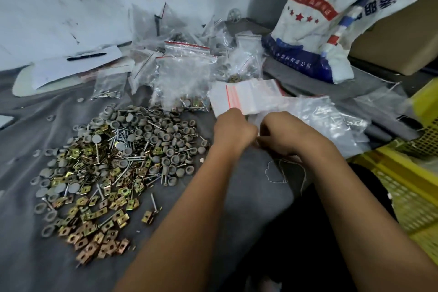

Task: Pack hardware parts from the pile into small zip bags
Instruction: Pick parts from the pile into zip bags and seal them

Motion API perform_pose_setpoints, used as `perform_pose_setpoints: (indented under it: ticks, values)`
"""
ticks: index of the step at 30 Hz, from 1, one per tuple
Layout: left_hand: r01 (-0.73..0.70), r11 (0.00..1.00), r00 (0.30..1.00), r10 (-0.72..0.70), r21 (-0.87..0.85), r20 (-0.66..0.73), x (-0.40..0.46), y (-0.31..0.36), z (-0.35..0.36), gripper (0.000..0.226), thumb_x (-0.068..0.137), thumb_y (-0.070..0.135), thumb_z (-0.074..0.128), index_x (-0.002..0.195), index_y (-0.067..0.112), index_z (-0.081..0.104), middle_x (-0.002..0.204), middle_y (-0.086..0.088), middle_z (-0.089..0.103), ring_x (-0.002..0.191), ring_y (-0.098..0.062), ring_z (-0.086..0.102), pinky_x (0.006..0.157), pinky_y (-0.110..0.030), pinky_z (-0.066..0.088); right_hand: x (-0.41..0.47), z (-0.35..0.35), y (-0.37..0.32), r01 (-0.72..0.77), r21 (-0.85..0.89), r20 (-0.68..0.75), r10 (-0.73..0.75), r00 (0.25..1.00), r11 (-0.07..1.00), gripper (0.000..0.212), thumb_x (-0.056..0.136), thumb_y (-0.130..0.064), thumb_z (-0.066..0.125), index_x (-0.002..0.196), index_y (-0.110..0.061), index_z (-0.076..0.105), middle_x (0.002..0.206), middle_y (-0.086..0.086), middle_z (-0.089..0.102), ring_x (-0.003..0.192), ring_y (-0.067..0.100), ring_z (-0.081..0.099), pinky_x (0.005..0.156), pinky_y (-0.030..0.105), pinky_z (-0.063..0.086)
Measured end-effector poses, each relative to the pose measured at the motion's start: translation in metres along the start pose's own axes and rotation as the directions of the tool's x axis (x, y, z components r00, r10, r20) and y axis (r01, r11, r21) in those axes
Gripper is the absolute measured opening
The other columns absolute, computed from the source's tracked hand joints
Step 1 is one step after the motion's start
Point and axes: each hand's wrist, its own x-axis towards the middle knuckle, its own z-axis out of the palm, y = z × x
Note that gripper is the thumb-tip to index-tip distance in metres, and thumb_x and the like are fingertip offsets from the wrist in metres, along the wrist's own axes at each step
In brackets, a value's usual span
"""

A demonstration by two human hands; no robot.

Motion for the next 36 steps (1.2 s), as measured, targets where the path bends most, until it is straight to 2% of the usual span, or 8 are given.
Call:
perform_pose_setpoints:
  ticks: [4,9,15,18,22,27,31,36]
  values:
    - [0.164,0.869,0.985,-0.168,-0.466,0.034,0.000,-0.005,-0.001,0.034,0.097,0.022,0.065,0.103,-0.011,0.067,0.111,-0.034,0.071,0.099,-0.043,0.073,0.089,-0.051,0.062,-0.001,-0.004,0.009,0.029,0.114,-0.059,-0.023,0.998,0.993,0.032,0.100,-0.024,0.060,0.070,-0.016,0.068,0.077,0.008,0.070,0.074,0.023,0.062,0.062,0.030,0.041]
    - [0.049,0.763,0.996,-0.083,-0.645,-0.023,-0.004,0.003,-0.006,0.027,0.100,0.037,0.066,0.089,0.013,0.061,0.085,-0.010,0.067,0.081,-0.027,0.062,0.087,-0.045,0.055,-0.005,-0.014,-0.005,0.116,0.403,-0.358,0.039,0.933,0.908,0.032,0.107,-0.021,0.044,0.091,0.001,0.062,0.084,0.016,0.071,0.077,0.031,0.068,0.075,0.045,0.054]
    - [-0.046,0.531,0.998,0.051,-0.846,-0.022,-0.019,0.001,-0.054,0.059,0.103,0.056,0.052,0.122,0.001,0.068,0.112,-0.023,0.073,0.107,-0.039,0.071,0.102,-0.057,0.055,-0.022,-0.045,-0.054,0.264,0.927,-0.243,-0.109,0.964,0.268,0.023,0.104,-0.007,0.056,0.093,0.005,0.072,0.076,0.015,0.072,0.064,0.018,0.069,0.060,0.025,0.056]
    - [0.111,0.214,0.972,0.182,-0.970,0.151,-0.038,-0.023,-0.079,0.069,0.102,0.065,0.038,0.130,0.007,0.065,0.111,-0.016,0.075,0.100,-0.029,0.074,0.090,-0.040,0.060,-0.022,-0.055,-0.082,0.212,0.977,-0.208,-0.213,0.955,-0.005,0.024,0.104,-0.009,0.054,0.097,0.001,0.074,0.079,0.011,0.074,0.068,0.017,0.071,0.062,0.024,0.058]
    - [0.193,0.181,0.957,0.182,-0.965,0.225,-0.069,-0.075,-0.106,0.087,0.089,0.063,0.052,0.157,0.010,0.038,0.119,-0.017,0.072,0.094,-0.027,0.074,0.075,-0.033,0.063,-0.013,-0.049,-0.130,0.130,0.972,-0.183,-0.292,0.939,-0.193,0.024,0.102,-0.016,0.058,0.094,-0.002,0.076,0.076,0.003,0.069,0.064,0.011,0.065,0.061,0.020,0.054]
    - [-0.106,0.207,0.989,-0.078,-0.973,-0.125,-0.103,-0.153,-0.170,0.064,0.083,0.005,0.075,0.142,0.001,0.052,0.105,-0.009,0.076,0.077,-0.017,0.075,0.062,-0.028,0.062,-0.004,-0.017,-0.187,0.288,0.956,-0.270,-0.203,0.941,0.062,0.015,0.093,-0.022,0.075,0.084,-0.011,0.082,0.076,0.002,0.075,0.061,0.008,0.062,0.053,0.020,0.046]
    - [-0.259,0.639,0.854,-0.198,-0.724,-0.481,-0.141,-0.212,-0.223,0.058,0.074,0.001,0.084,0.125,0.018,0.062,0.099,-0.009,0.080,0.083,-0.022,0.078,0.063,-0.031,0.061,-0.003,0.029,-0.233,0.334,0.907,-0.283,-0.213,0.935,0.258,0.008,0.087,-0.023,0.081,0.081,-0.017,0.080,0.076,-0.004,0.078,0.071,0.006,0.073,0.069,0.024,0.058]
    - [-0.004,0.966,0.733,-0.172,-0.257,-0.658,-0.146,-0.245,-0.230,0.047,0.083,-0.001,0.079,0.117,0.027,0.061,0.093,0.005,0.065,0.087,-0.022,0.069,0.072,-0.039,0.057,0.004,0.077,-0.249,0.397,0.774,-0.249,-0.339,0.907,0.494,0.031,0.085,-0.032,0.083,0.073,-0.005,0.076,0.075,0.013,0.074,0.059,0.012,0.060,0.062,0.029,0.051]
